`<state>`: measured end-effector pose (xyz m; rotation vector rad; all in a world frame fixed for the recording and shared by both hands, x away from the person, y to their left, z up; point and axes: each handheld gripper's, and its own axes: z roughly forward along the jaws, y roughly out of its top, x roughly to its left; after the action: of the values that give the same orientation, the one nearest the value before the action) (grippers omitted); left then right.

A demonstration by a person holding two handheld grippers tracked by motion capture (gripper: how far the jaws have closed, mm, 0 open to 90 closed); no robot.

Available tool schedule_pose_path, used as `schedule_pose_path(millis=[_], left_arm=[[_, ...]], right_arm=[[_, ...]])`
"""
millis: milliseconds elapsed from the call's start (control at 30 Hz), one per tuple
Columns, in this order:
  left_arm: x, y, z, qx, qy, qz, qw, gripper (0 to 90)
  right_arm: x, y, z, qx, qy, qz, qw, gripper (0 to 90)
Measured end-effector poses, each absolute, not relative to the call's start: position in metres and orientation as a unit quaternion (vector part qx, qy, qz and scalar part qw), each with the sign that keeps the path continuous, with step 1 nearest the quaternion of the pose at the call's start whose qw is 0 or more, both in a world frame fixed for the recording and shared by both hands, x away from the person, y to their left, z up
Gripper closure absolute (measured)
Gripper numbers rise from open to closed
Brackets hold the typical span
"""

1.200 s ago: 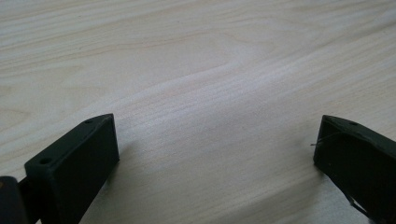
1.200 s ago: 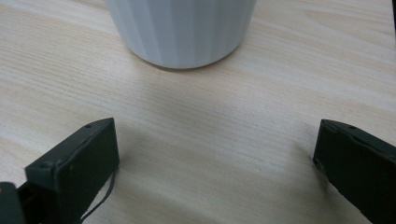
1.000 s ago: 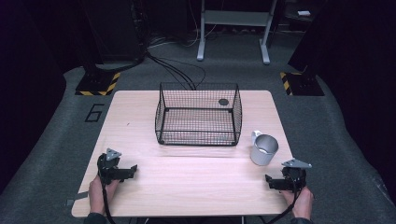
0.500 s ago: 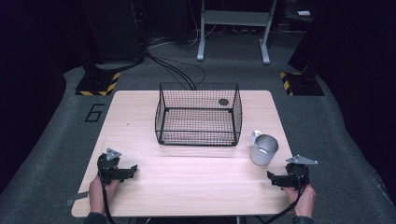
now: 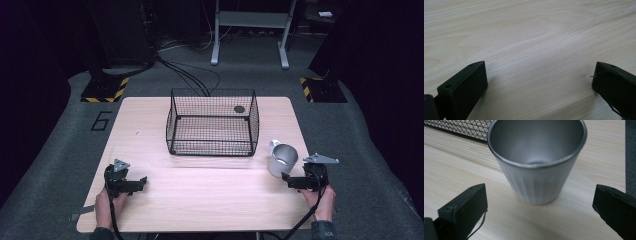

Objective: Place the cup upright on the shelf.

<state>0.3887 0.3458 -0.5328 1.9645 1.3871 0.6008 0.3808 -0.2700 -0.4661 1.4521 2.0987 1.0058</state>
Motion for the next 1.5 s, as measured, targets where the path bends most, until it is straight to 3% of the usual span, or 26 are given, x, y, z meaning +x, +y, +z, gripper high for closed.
schedule_pose_path(millis=[733,867,1500], left_arm=[[0.390,0.343,-0.532,0.743,0.539,0.235,0.319,0.0],[0.390,0.342,-0.533,0.741,0.542,0.235,0.320,0.0],[0.391,0.343,-0.532,0.746,0.537,0.231,0.320,0.0]], right_arm=[[0.440,-0.238,-0.449,0.509,0.775,0.323,0.189,0.6],[0.440,-0.238,-0.449,0.513,0.774,0.318,0.193,4.8],[0.429,-0.242,-0.442,0.503,0.771,0.342,0.188,5.7]])
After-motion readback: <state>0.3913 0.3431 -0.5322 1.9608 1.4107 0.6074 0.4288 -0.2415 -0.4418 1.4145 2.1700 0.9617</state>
